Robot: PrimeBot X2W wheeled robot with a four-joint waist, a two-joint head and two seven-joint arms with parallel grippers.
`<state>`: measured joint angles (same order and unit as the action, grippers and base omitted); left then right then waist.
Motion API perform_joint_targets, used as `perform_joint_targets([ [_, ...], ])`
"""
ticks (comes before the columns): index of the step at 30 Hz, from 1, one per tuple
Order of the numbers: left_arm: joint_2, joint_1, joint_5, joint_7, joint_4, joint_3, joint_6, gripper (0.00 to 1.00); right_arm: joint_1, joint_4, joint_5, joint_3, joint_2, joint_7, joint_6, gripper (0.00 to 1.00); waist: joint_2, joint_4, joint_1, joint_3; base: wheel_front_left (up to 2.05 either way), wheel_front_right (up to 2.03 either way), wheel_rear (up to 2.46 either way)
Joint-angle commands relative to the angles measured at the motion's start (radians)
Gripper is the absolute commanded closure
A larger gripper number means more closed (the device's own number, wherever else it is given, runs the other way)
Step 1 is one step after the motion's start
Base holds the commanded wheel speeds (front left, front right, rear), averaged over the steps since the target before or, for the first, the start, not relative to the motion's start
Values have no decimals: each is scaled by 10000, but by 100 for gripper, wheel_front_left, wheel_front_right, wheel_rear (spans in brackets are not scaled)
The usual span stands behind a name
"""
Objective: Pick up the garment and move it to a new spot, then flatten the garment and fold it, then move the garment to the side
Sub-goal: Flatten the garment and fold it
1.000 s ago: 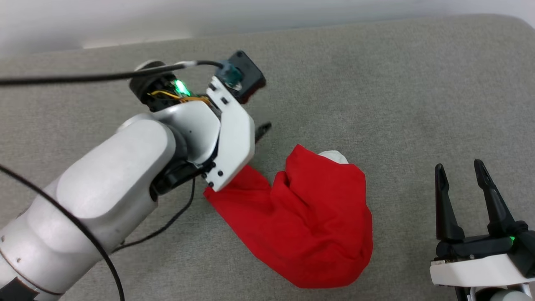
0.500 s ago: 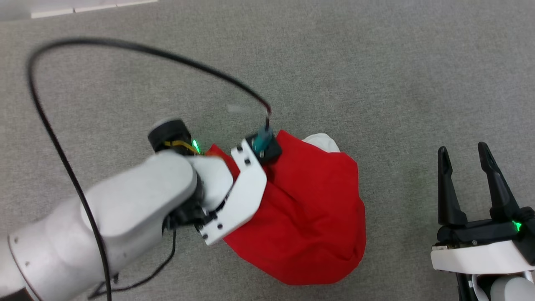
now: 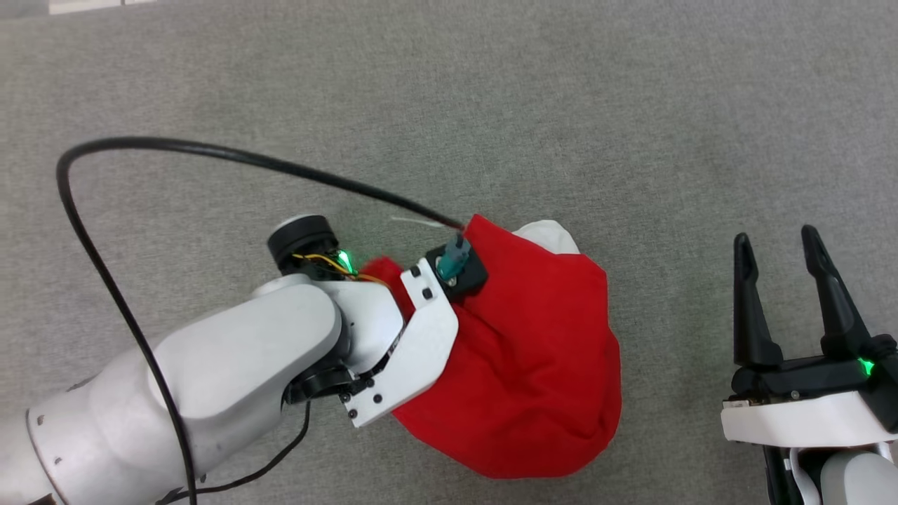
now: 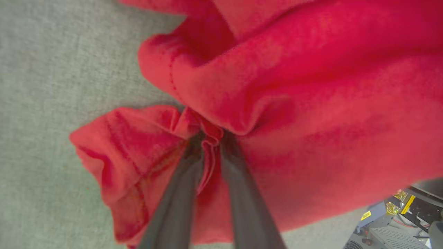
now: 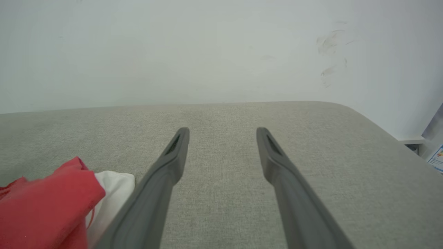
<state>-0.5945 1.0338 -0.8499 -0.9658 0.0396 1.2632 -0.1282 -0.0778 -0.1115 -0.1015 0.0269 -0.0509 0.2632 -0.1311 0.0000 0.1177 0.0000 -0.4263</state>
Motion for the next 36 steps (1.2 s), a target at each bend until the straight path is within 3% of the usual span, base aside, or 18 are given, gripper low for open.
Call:
perform_joint_targets([
  [1, -31, -97, -134, 384, 226, 268, -7, 100, 8, 40, 30, 37, 14, 23, 6, 0, 0, -137, 0, 194, 0, 0, 0],
  [12, -803, 2052, -924, 3543, 549, -126, -8, 100, 348, 42, 181, 71, 13, 22, 6, 0, 0, -617, 0, 844, 0, 0, 0],
  [20, -1231, 3319, -379, 5000, 2329, -646, -8, 100, 259, -22, 125, 64, 14, 22, 6, 0, 0, -426, 0, 593, 0, 0, 0],
  [26, -1260, 3015, -51, 5795, 4206, -571, 4, 100, 127, -47, 59, 79, 14, 23, 5, 0, 0, -277, 0, 275, 0, 0, 0],
  [36, -986, 1745, -878, 6177, 6689, -492, -1, 100, -41, -19, 120, 33, 14, 22, 6, 0, 0, -159, 0, -102, 0, 0, 0],
])
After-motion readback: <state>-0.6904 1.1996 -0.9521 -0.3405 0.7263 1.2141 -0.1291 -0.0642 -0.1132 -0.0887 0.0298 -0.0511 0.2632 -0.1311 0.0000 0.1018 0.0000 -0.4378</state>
